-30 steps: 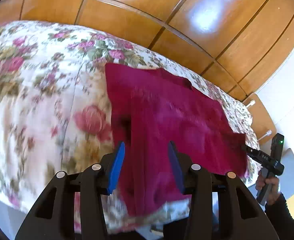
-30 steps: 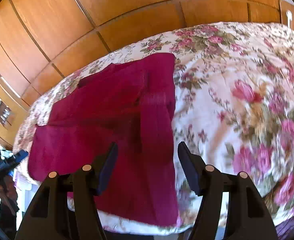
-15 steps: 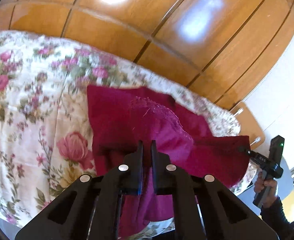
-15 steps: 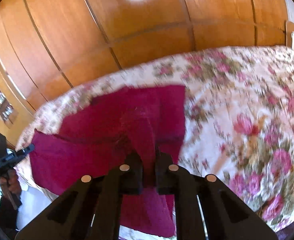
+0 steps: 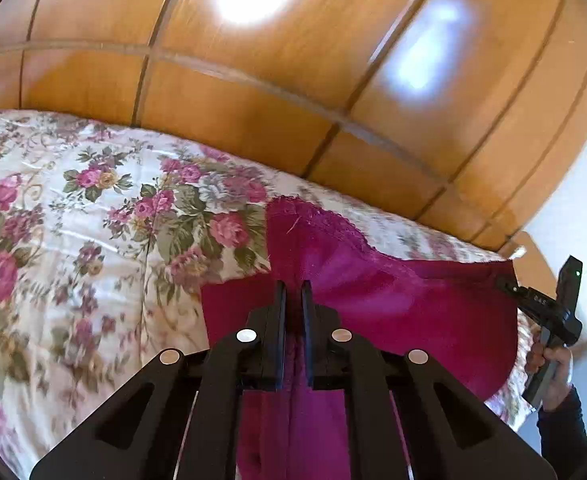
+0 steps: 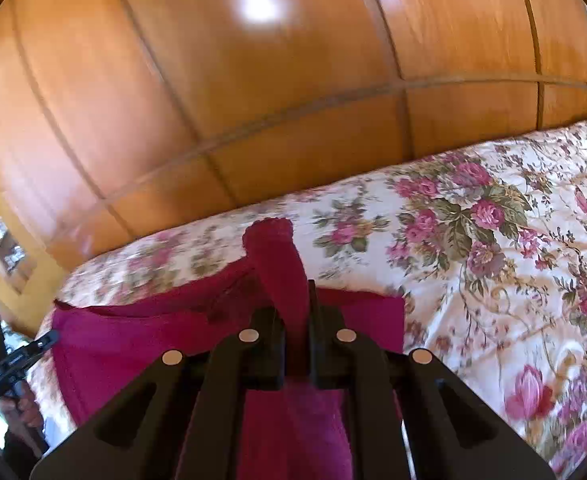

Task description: Fold small clothes

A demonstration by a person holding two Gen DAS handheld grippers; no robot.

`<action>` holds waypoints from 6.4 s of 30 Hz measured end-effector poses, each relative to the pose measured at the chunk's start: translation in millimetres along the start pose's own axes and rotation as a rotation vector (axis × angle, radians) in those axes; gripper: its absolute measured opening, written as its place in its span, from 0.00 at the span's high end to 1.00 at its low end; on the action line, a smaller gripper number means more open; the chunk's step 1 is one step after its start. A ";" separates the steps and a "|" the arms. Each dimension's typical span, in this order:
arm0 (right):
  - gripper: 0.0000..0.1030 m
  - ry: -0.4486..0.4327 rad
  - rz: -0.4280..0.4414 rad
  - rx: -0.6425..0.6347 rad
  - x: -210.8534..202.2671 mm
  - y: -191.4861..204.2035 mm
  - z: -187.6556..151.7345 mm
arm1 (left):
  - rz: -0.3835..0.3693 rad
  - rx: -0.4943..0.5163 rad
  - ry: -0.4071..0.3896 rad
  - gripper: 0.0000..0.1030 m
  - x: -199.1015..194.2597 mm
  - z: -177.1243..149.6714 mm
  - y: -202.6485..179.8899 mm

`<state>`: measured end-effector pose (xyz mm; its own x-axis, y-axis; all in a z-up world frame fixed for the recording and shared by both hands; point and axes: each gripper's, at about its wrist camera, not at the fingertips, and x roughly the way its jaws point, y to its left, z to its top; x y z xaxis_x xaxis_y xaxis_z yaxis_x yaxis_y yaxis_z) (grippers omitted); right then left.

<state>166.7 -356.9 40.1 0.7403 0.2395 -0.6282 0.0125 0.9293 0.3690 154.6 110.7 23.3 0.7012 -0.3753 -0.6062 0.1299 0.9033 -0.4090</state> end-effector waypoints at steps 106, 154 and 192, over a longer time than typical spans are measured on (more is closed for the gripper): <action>0.17 0.052 -0.019 -0.106 22.4 37.3 -53.5 | 0.066 -0.052 0.109 0.50 -3.1 -78.1 38.8; 0.02 0.082 -0.059 -0.295 49.0 91.5 -164.0 | 0.346 0.219 -0.018 0.61 -52.7 -131.1 -28.6; 0.59 0.184 0.210 0.262 35.1 -86.0 -95.0 | 0.175 0.114 0.159 0.46 32.7 -116.7 -43.2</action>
<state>127.8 -401.7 -78.7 0.6121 0.4853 -0.6243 0.0628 0.7572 0.6502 90.1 35.2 -58.4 0.6023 -0.2315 -0.7639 0.1009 0.9714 -0.2148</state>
